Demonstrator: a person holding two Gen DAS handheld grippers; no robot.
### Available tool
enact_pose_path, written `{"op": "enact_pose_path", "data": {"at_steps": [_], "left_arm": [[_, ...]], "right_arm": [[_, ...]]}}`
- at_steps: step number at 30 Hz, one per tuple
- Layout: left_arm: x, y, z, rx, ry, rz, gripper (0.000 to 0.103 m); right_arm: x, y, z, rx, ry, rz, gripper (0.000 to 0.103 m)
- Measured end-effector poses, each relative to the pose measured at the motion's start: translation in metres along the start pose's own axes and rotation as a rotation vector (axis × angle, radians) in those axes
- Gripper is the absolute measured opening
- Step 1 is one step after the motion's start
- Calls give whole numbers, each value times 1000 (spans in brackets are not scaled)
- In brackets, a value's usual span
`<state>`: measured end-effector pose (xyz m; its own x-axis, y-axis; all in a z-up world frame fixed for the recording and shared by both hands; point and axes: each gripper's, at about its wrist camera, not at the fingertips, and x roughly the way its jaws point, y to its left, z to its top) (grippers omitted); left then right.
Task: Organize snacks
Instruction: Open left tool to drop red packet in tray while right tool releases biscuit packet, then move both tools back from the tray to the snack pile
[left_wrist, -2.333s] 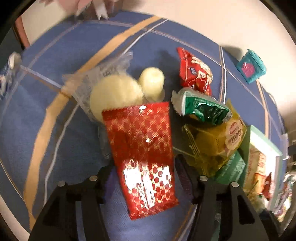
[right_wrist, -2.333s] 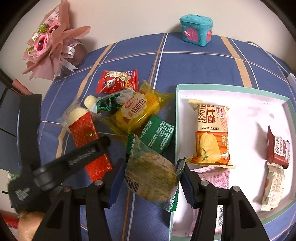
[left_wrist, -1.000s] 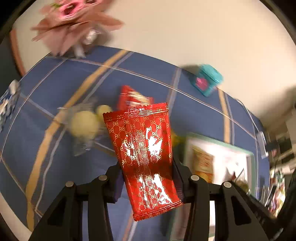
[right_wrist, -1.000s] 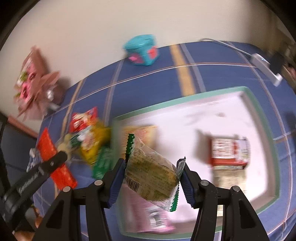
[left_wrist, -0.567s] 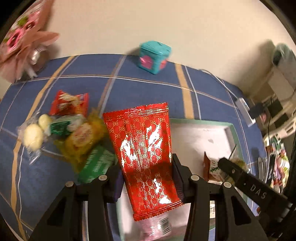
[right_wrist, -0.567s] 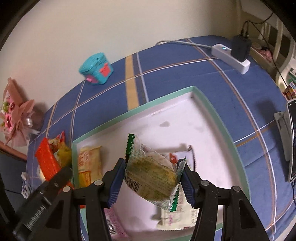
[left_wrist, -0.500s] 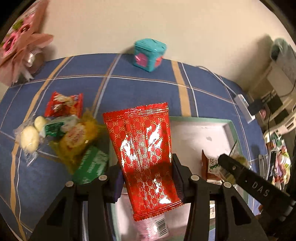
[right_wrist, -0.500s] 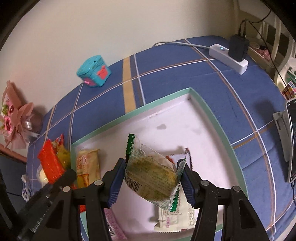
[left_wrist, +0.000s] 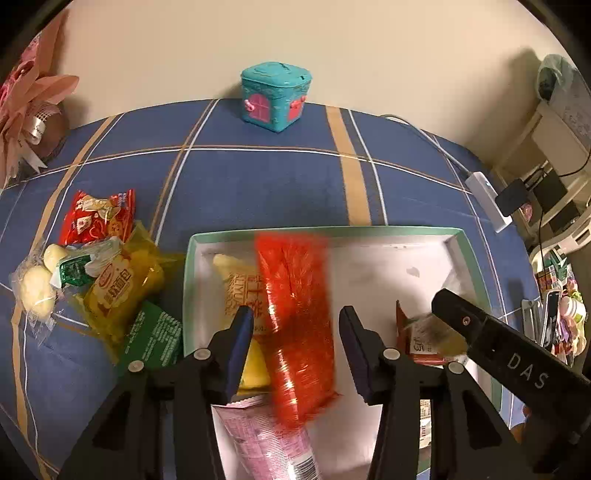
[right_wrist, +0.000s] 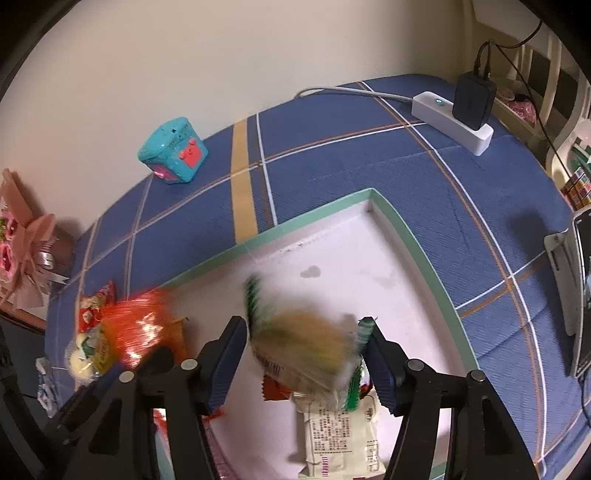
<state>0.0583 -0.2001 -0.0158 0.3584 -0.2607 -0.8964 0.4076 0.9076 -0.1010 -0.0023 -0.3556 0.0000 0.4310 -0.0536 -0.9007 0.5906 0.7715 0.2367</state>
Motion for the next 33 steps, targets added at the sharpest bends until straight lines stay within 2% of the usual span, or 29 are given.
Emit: {"op": "enact_pose_path", "data": {"at_steps": [2, 8, 15, 20, 22, 24, 25, 29, 33], "left_arm": [[-2, 3, 0, -10, 4, 2, 56], [-11, 14, -2, -51, 23, 12, 60], [-16, 38, -7, -122, 62, 82, 66], [-18, 58, -15, -165, 70, 129, 82], [-19, 64, -18, -176, 74, 148, 88], [-19, 71, -21, -192, 82, 163, 89], [-20, 74, -22, -197, 85, 163, 90], [-21, 84, -29, -203, 99, 186, 96], [-21, 92, -34, -216, 115, 208, 97]], "right_arm": [[1, 1, -1, -9, 5, 0, 70], [0, 7, -6, -37, 14, -27, 75], [1, 11, -16, -65, 40, -65, 84], [1, 19, -25, -102, 54, -84, 84], [1, 23, -30, -122, 58, -96, 88], [0, 26, -35, -135, 59, -101, 101], [0, 28, -38, -140, 60, -103, 102], [3, 30, -47, -151, 81, -110, 103], [4, 34, -53, -178, 84, -128, 103]]}}
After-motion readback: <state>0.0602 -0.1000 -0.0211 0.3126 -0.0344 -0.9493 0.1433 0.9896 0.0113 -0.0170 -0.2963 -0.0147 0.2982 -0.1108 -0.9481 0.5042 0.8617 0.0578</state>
